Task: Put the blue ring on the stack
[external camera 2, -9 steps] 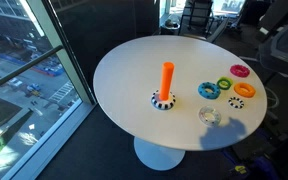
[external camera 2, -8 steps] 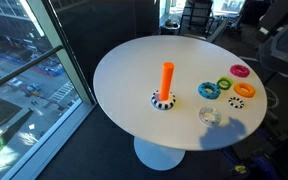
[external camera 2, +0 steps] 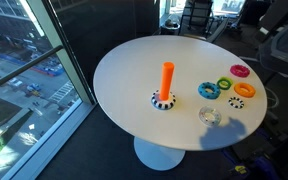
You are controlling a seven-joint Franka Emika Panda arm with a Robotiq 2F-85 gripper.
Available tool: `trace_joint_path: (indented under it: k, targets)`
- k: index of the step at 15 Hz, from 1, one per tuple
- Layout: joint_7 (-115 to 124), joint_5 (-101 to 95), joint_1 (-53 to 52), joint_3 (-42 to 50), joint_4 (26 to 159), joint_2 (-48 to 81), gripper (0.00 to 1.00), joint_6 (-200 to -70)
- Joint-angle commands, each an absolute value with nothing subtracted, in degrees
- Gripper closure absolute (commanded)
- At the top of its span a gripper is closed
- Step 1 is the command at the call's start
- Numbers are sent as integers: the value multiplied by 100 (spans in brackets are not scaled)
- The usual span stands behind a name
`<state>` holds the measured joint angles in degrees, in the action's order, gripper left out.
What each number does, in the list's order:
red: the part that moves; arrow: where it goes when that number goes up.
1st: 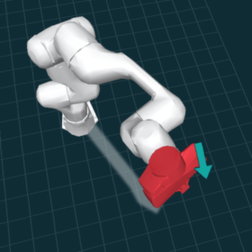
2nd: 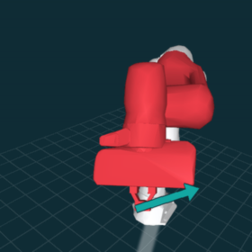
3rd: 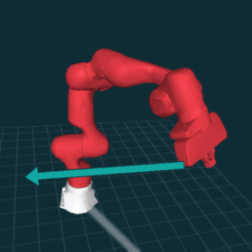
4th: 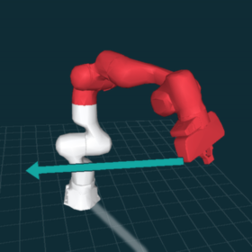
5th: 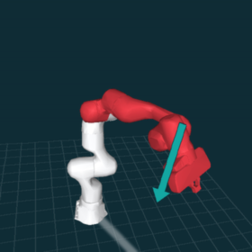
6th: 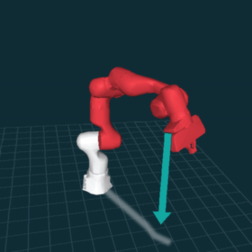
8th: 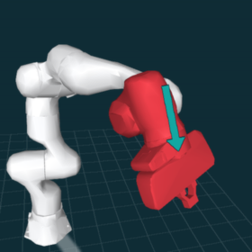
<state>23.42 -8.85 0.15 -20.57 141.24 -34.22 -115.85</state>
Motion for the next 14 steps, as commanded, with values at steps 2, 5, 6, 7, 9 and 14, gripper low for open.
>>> trace_joint_path:
  k: [2,5,6,7,9,14]
  targets:
    - [2420,-965,-137,-1901,14090,-3342,0,-11624]
    - [2427,-968,-117,-1827,14065,-3257,0,-11757]
    - [2421,-961,-100,-1784,14065,-3220,0,-11834]
    - [2404,-943,-93,-1734,14063,-3179,0,-11897]
    - [2361,-892,-78,-1599,14083,-3067,0,-12034]
    - [2147,-709,-89,-1181,14153,-2630,0,-12328]
